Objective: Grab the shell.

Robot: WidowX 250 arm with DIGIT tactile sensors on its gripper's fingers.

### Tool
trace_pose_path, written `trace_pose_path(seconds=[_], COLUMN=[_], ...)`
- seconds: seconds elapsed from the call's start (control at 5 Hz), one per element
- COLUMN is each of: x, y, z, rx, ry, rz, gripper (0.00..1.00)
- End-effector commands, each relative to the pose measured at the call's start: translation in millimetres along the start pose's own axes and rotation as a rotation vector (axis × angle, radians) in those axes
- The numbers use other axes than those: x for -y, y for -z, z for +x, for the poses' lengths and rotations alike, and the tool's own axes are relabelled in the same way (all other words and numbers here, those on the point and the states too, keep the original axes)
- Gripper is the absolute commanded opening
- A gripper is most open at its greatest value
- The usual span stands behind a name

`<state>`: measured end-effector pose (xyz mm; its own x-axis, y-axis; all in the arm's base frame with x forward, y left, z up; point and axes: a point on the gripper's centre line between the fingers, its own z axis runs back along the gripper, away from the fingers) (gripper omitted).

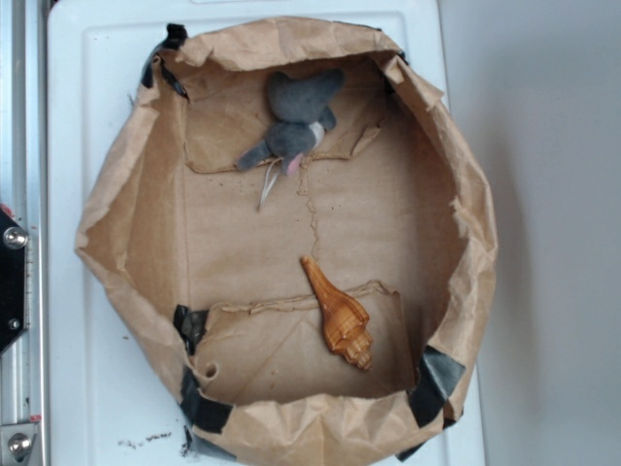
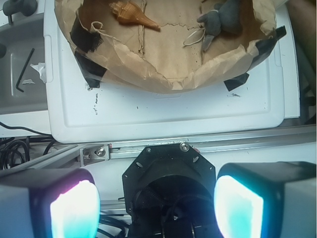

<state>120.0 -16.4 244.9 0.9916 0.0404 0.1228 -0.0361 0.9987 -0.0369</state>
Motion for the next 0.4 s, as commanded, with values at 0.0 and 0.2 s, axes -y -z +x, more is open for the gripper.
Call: trace_pose_path(seconds=[0.0, 0.2], x=[0.0, -4.0], y=[0.0, -1.1], z=[0.0, 50.7], rx=[0.000, 0.027], ry=[0.000, -0.084], rz=[0.000, -0.043], gripper=[1.00, 1.00])
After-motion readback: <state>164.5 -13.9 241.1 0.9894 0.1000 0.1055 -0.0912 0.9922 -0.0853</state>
